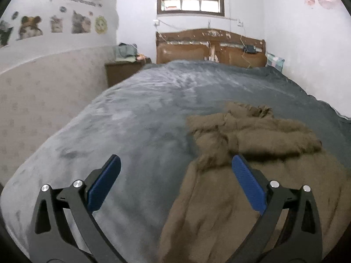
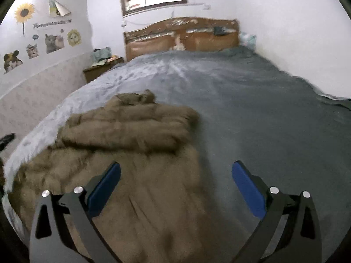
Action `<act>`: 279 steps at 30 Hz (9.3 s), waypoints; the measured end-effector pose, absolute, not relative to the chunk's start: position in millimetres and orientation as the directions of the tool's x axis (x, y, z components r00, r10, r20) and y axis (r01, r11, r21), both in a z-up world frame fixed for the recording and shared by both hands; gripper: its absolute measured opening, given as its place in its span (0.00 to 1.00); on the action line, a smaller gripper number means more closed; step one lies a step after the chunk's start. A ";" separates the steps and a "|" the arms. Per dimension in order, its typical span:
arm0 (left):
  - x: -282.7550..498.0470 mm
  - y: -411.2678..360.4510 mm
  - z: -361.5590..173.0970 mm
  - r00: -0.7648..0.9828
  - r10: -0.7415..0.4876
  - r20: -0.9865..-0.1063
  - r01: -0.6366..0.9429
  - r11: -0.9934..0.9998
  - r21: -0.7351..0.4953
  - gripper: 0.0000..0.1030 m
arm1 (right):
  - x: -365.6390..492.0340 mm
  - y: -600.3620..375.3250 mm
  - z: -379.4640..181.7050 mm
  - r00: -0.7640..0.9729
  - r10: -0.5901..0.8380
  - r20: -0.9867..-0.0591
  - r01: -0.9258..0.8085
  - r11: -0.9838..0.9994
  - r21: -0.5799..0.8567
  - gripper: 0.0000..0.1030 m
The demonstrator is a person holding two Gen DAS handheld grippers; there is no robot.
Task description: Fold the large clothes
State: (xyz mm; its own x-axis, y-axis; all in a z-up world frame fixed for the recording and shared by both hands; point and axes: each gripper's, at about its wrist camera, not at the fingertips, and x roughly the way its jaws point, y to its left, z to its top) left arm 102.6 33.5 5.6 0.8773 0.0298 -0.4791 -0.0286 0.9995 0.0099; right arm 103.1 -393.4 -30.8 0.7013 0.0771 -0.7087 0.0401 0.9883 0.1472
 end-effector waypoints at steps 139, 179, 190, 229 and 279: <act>187.9 5.8 -19.6 0.799 -0.132 -0.586 0.097 0.991 -0.090 0.97 | 201.8 -415.3 -89.7 0.628 0.274 -0.728 0.017 0.931 0.365 0.97; 51.8 6.4 74.9 0.909 -0.020 -0.416 -0.033 0.992 -0.118 0.07 | 44.3 -404.3 73.0 0.874 0.242 -0.422 -0.088 0.932 0.351 0.17; 62.7 -0.4 62.2 0.891 -0.018 -0.453 -0.037 0.993 -0.113 0.07 | 58.9 -412.2 48.5 0.831 0.219 -0.511 -0.059 0.949 0.310 0.17; 160.7 -79.0 21.6 0.857 -0.087 -0.508 0.062 0.996 -0.065 0.94 | 187.9 -340.4 -4.6 0.777 0.214 -0.592 -0.024 0.950 0.311 0.95; 230.4 24.0 -89.2 0.654 -0.112 -0.748 -0.005 0.988 -0.152 0.97 | 224.1 -425.8 -142.9 0.510 0.268 -0.818 0.103 0.924 0.367 0.90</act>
State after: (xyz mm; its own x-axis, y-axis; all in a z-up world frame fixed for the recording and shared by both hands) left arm 230.4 24.0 -89.2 0.6538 -0.1118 -0.7484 -0.0045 0.9884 -0.1517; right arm 224.1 -425.8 -142.9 0.5098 0.2675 -0.8176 0.1035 0.9244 0.3670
